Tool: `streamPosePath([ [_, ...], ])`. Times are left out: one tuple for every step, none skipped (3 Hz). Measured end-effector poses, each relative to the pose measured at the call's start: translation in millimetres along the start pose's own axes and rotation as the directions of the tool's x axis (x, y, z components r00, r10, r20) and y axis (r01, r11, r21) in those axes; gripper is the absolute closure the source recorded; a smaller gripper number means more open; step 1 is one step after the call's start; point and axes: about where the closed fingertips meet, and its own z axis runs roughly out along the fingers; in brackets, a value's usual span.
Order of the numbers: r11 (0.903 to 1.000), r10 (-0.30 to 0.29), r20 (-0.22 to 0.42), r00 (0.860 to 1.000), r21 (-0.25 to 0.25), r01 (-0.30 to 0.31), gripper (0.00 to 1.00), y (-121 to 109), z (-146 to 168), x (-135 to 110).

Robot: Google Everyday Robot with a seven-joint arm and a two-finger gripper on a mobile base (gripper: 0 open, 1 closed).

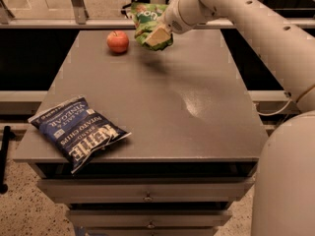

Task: Move green rice chip bag near apple

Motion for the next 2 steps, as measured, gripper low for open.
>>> streamPosePath([
  [0.9994, -0.022, -0.001, 1.000, -0.026, 0.022, 0.98, 0.2, 29.6, -3.4],
  [0.9993, -0.024, -0.007, 1.000, -0.028, 0.024, 0.77, -4.0, 42.9, -0.6],
])
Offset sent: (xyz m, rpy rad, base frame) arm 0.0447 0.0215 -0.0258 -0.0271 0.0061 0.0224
